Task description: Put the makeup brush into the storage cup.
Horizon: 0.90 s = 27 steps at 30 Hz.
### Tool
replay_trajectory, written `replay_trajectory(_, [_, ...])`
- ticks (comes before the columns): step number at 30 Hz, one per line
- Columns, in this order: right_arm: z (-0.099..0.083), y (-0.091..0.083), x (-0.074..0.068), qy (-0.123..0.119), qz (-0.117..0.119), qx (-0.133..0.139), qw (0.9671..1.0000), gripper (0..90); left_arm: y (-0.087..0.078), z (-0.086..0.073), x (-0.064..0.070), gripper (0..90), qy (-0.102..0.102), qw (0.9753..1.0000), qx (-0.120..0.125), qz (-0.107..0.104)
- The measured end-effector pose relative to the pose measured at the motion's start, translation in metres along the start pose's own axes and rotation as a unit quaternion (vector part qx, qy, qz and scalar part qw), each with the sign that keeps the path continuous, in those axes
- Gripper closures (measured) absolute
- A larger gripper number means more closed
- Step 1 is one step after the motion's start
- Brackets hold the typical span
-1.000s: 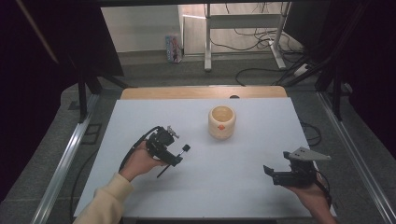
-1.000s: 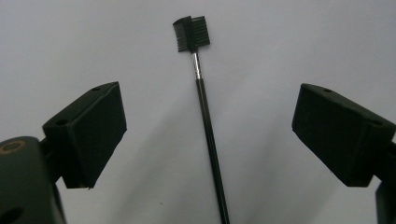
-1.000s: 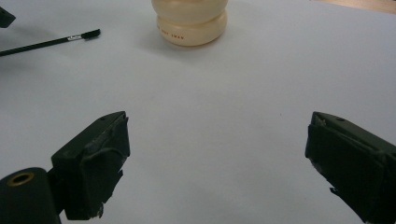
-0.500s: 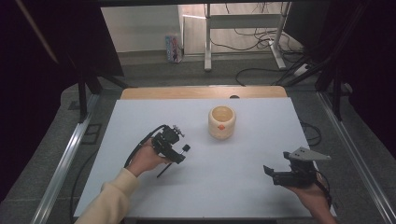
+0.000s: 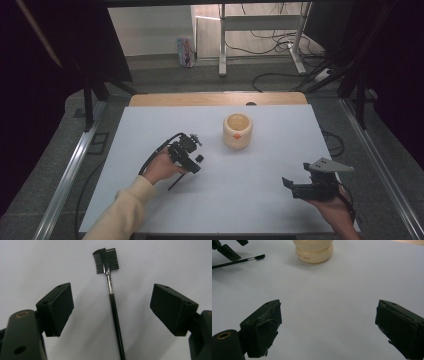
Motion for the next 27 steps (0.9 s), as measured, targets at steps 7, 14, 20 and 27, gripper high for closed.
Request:
replay_trajectory(7, [0.0,0.0,0.0,-0.004,0.001,0.001,1.0,6.7,0.004,0.004,-0.001,24.4,0.002,0.9999,-0.012,-0.001])
replay_trajectory(14, [0.0,0.0,0.0,-0.003,0.0,0.0,1.0,6.7,0.007,0.007,-0.001,35.9,0.004,0.9998,-0.021,0.003])
replay_trajectory(20, [0.0,0.0,0.0,-0.004,0.0,-0.001,1.0,6.9,0.008,0.008,0.001,48.0,0.011,0.9995,-0.028,0.005])
replay_trajectory(27, [0.0,0.0,0.0,-0.004,-0.001,-0.001,1.0,6.9,0.011,0.011,0.004,57.8,0.021,0.9991,-0.035,0.006])
Point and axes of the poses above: each handheld gripper's, and its own axes: y roughly forward along the jaws, z roughly out of its top, x roughly to its right, the point moved 2 cm from there along y, roughly forward along the jaws, and after that the axes turned 10 degrees about z, right-handed, at the moved point
